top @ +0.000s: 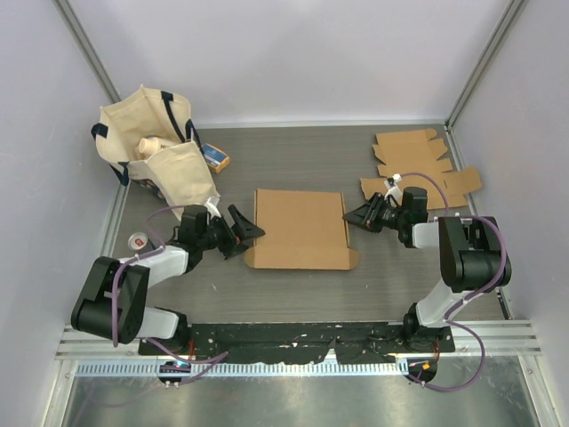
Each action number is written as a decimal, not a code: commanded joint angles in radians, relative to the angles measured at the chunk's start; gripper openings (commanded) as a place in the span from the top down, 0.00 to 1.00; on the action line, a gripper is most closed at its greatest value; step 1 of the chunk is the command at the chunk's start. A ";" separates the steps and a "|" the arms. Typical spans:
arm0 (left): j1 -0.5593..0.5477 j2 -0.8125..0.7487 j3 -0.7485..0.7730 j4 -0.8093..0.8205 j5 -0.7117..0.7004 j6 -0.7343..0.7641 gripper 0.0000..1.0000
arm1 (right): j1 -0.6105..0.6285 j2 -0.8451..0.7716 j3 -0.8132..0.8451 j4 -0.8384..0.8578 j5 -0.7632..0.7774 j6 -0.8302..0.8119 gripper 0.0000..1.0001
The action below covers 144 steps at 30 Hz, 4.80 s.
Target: Fold the paper box
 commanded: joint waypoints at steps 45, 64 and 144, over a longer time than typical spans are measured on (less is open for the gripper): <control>-0.046 -0.532 -0.087 -0.469 0.144 -1.004 0.39 | 0.736 -0.724 0.549 -1.010 0.610 -0.822 0.14; -0.044 -0.656 -0.096 -0.721 0.085 -1.176 0.53 | 1.257 -0.378 0.755 -1.109 0.998 -1.192 0.08; -0.003 -0.319 0.488 -0.398 -0.252 0.510 0.32 | 0.846 0.233 1.218 -1.442 0.540 -1.160 0.50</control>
